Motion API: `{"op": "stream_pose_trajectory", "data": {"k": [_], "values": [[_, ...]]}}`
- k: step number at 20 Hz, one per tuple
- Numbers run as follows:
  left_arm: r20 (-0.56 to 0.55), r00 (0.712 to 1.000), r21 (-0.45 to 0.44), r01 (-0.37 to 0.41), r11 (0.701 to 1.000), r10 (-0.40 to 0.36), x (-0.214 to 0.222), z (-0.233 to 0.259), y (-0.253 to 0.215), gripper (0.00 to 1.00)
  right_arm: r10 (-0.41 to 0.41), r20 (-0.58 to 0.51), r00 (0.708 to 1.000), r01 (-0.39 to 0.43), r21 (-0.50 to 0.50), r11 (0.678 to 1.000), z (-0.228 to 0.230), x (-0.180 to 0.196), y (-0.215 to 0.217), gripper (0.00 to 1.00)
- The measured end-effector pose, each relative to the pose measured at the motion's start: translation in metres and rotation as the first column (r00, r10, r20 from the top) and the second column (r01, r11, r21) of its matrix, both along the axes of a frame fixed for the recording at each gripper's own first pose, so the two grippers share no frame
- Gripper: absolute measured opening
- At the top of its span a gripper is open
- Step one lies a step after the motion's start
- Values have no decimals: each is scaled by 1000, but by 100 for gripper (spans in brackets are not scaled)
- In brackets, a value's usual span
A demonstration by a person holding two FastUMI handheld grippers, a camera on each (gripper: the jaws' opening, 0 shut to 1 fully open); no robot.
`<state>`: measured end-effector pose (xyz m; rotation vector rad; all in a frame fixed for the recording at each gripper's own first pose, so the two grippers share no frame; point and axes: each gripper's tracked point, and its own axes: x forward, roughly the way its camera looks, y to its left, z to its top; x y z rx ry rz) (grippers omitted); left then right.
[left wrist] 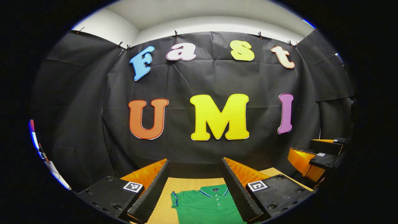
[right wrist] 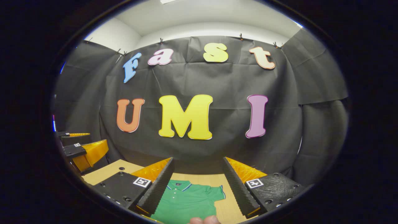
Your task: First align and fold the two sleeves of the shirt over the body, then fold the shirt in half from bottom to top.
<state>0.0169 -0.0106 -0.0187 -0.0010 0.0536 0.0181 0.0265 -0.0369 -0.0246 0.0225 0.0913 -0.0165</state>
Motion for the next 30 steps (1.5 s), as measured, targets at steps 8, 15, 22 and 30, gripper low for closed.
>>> {"op": "stream_pose_trajectory", "data": {"k": [8, 15, 22, 30], "values": [[-13, 1000, 11, -5, 1000, 5, 18, -7, -7, 100, 1, -80, 997, -2, -9, 1000, -36, 38, -34, 96], [-34, 999, 12, -20, 1000, 20, 39, -20, -7, 100, -20, -255, 967, 13, -28, 1000, -134, 99, -84, 95], [-73, 997, 30, -27, 999, 30, 68, -40, -12, 100, -7, -422, 907, -9, -36, 999, -246, 162, -121, 96], [-122, 992, 43, -21, 999, 26, 101, -71, -14, 100, 24, -550, 835, -22, 9, 1000, -367, 220, -134, 98]]}}
